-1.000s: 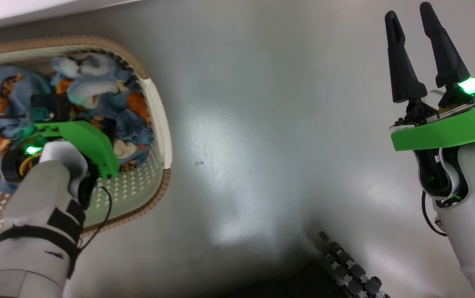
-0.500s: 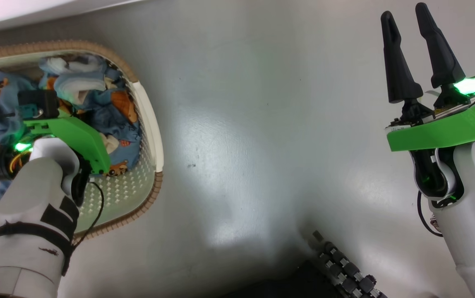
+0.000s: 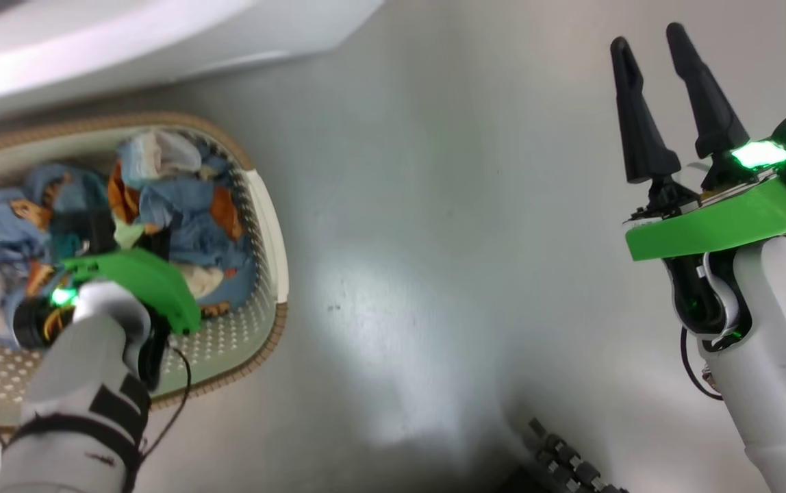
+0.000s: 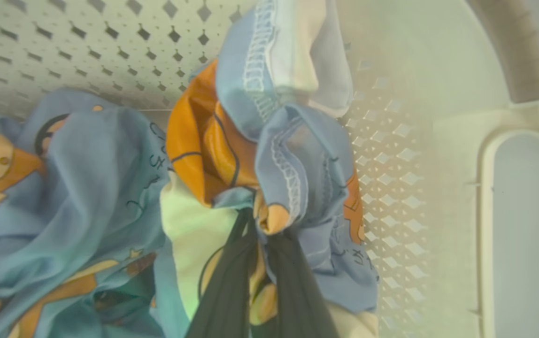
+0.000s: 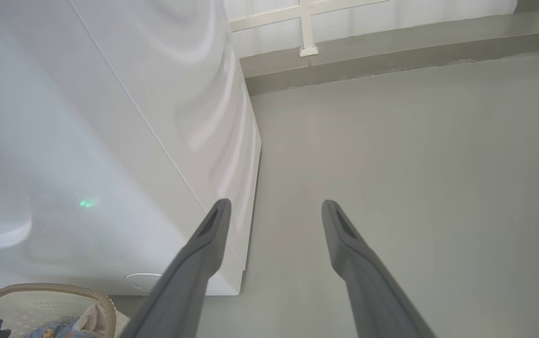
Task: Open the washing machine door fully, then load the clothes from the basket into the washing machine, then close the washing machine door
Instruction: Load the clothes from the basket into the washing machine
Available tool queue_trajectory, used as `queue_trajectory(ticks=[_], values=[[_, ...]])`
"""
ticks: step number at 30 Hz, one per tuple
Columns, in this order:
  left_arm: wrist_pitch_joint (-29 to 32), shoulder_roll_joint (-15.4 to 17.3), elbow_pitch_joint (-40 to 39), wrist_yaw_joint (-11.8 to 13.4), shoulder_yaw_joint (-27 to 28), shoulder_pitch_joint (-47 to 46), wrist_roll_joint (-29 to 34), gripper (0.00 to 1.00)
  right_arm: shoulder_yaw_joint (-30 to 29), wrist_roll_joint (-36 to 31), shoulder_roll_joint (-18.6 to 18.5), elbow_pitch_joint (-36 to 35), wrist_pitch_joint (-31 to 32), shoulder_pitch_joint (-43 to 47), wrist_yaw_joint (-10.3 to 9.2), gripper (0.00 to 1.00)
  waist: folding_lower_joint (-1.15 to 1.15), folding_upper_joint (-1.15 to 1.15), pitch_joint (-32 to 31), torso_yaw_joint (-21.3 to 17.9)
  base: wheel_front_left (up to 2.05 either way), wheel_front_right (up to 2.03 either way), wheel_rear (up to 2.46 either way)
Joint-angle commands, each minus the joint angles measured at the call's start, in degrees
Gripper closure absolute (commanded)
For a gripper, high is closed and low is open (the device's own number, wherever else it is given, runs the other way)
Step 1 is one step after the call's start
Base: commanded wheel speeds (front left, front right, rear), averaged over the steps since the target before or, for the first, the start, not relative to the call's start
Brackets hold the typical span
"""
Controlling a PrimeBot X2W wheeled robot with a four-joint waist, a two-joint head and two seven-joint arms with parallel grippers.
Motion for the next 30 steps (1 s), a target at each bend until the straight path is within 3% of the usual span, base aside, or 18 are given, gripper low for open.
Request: queue_trajectory(ticks=[1,12,22,30], values=[[-0.72,1.20,-0.43,-0.29,0.81,2.52,-0.65,1.00,0.72,1.15,-0.33,-0.83,-0.44,2.76,0.31,0.00,0.00,0.00,-3.79,0.86,0.00,0.00,0.00],[-3.40,0.45,-11.54,-0.37,-3.52,12.65,-9.50,1.00,0.84,1.24,-1.55,1.94,-0.44,6.96,0.31,0.00,0.00,0.00,-16.07,3.73,0.00,0.00,0.00],[-5.08,2.47,-21.42,-0.38,-9.02,18.43,-17.20,1.00,0.25,1.38,-2.01,4.33,-0.44,11.85,0.31,0.00,0.00,0.00,-25.90,6.91,0.00,0.00,0.00],[-5.53,4.51,-29.77,-0.38,-9.09,23.49,-20.67,1.00,0.05,1.36,-2.37,5.49,-0.44,15.59,0.31,0.00,0.00,0.00,-33.41,8.55,0.00,0.00,0.00]])
